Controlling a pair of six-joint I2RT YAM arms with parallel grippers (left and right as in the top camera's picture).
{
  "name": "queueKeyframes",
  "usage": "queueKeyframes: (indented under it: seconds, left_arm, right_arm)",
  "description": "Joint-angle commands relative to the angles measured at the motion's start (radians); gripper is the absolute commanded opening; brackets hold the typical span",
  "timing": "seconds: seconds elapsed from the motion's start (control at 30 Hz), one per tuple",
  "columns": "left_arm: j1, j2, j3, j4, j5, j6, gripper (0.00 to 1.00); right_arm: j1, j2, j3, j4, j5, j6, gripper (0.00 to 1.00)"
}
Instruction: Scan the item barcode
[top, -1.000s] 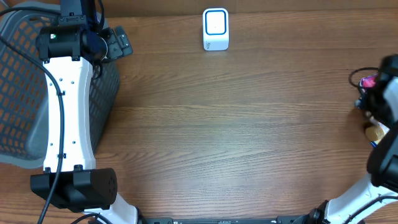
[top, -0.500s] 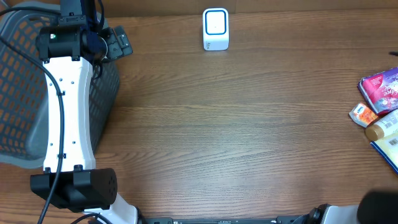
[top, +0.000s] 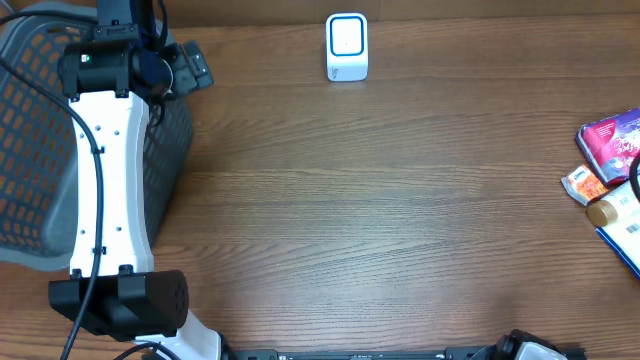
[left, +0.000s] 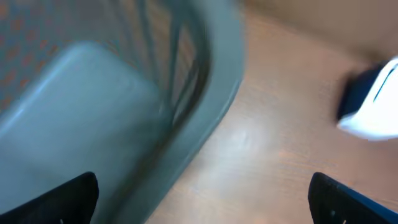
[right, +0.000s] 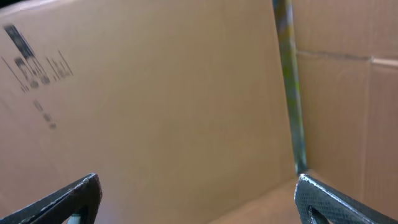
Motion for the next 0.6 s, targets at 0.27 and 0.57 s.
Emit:
queueKeyframes:
  seconds: [0.27,0.57]
  left_arm:
    - [-0.003,0.000,0.006,0.271,-0.007,0.192,1.00]
    - [-0.035,-0.176,0.014,0.501,-0.265,0.487,1.00]
  right_arm:
    - [0.074,-0.026,-0.043,0.005,-0.029,-0.019,1.00]
    - [0.130,-0.045,-0.076,0.089,-0.043,-0.019,1.00]
